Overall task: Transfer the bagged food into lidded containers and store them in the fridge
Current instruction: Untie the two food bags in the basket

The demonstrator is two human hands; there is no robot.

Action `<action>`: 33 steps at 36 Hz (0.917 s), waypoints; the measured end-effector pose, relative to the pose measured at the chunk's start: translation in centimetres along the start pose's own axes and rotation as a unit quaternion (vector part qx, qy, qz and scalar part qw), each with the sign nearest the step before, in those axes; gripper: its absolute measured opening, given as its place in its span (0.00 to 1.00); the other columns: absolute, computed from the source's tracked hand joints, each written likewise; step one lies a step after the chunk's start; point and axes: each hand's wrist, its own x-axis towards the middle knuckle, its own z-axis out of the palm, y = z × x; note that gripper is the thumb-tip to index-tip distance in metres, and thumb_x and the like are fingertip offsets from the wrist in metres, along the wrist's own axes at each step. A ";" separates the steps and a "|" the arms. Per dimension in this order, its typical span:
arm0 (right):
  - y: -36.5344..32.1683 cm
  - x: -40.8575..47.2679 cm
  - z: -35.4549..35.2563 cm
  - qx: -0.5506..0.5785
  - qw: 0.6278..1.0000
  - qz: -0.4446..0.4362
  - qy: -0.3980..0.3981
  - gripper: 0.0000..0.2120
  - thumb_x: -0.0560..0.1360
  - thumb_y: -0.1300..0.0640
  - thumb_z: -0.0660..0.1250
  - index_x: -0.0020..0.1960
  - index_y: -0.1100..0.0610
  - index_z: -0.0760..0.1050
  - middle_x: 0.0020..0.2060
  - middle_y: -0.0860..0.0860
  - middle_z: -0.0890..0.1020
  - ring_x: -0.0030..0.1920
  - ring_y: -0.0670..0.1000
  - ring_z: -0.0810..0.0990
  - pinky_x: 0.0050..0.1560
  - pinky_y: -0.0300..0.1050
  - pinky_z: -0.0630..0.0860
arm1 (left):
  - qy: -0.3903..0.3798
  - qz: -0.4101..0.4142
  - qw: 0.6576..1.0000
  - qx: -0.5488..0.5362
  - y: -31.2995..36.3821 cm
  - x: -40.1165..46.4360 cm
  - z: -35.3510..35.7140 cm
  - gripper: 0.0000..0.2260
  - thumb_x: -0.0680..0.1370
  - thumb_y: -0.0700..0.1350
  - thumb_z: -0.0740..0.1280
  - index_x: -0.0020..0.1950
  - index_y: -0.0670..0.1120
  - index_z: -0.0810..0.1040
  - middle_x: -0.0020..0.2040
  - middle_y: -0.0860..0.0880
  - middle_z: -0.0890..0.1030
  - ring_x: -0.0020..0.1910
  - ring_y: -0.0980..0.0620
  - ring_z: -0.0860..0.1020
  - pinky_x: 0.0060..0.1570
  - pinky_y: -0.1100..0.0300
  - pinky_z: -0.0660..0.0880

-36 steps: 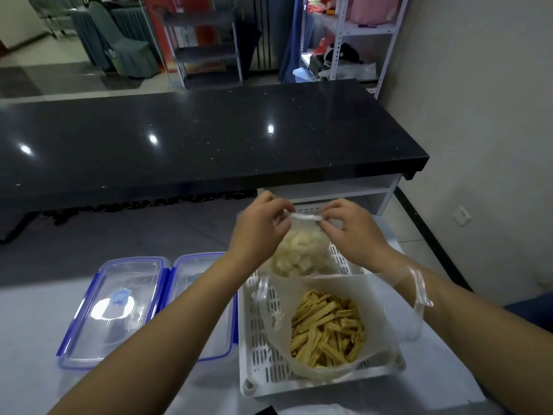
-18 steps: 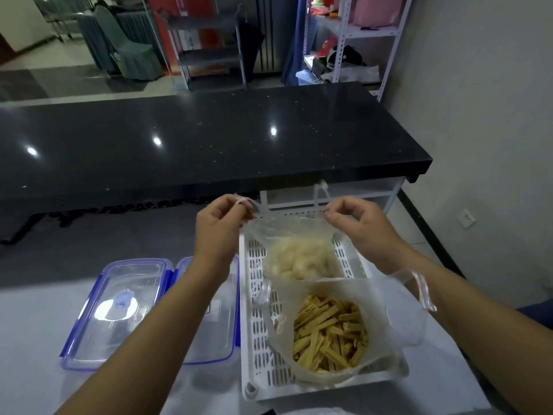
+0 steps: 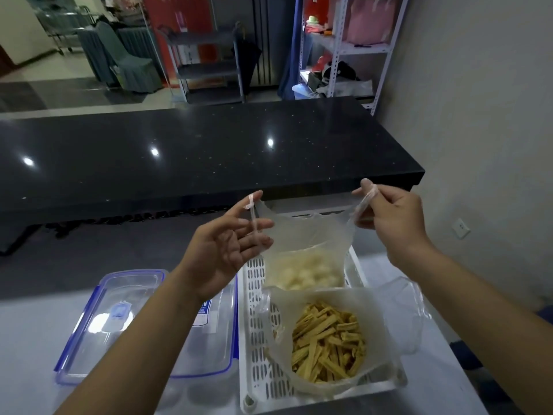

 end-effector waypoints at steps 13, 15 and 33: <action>-4.9 2.6 -2.2 0.465 0.823 0.260 -0.197 0.27 0.79 0.43 0.59 0.71 0.59 0.72 0.65 0.67 0.77 0.63 0.66 0.79 0.58 0.68 0.77 | 0.040 0.030 0.989 -0.138 2.0 1.0 1.9 0.26 0.73 0.47 0.62 0.72 0.43 0.75 0.68 0.41 0.79 0.65 0.40 0.79 0.58 0.43 0.79; -5.9 3.2 -2.6 0.477 0.818 0.217 -0.237 0.30 0.79 0.40 0.59 0.73 0.59 0.70 0.67 0.66 0.75 0.66 0.65 0.77 0.59 0.67 0.76 | -0.005 0.061 0.990 -0.131 3.0 0.9 2.2 0.27 0.73 0.48 0.64 0.72 0.44 0.75 0.68 0.41 0.79 0.66 0.40 0.78 0.59 0.44 0.78; -1.5 4.3 -2.6 0.450 0.833 0.246 -0.210 0.30 0.76 0.41 0.66 0.70 0.60 0.74 0.65 0.67 0.77 0.65 0.69 0.77 0.59 0.71 0.74 | 0.087 -0.028 0.996 0.016 2.1 5.1 1.6 0.21 0.78 0.48 0.62 0.72 0.48 0.73 0.62 0.38 0.82 0.61 0.40 0.81 0.61 0.47 0.75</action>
